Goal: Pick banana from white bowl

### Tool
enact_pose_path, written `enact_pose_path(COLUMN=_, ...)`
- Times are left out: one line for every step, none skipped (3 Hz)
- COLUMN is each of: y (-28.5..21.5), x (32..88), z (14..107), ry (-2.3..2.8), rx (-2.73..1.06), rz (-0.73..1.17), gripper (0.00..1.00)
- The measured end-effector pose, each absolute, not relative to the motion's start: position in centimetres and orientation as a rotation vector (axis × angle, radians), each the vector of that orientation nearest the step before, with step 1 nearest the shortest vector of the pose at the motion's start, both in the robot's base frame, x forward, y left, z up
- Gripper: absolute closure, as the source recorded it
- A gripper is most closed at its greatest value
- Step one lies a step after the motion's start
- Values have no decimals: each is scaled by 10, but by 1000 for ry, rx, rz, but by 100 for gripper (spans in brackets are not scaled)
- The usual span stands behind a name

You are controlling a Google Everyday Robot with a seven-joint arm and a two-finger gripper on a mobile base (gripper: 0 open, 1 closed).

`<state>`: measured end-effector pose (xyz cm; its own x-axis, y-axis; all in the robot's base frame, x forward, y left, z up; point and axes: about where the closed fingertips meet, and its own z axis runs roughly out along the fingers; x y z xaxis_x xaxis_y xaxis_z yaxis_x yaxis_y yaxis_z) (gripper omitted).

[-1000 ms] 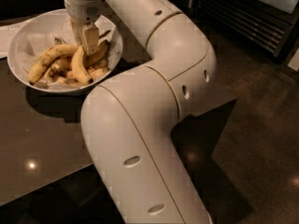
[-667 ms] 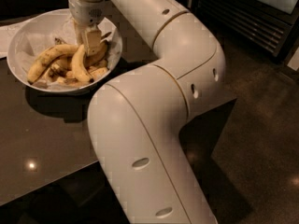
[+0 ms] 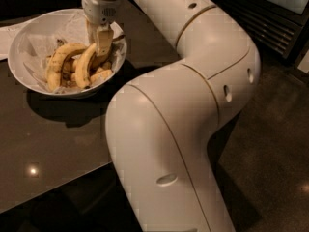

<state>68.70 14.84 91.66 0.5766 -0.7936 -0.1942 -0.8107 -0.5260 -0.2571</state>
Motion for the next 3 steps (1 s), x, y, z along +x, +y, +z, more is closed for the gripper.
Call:
enact_pose_path(y=125, x=673, z=925, ry=1349, rx=-2427, rz=91, gripper=100)
enact_pose_path(y=124, x=672, z=925, ry=1349, rx=-2426, rz=90, gripper=100)
enact_pose_path(y=128, x=676, z=930, ry=1334, rx=-2409, rz=63, gripper=100)
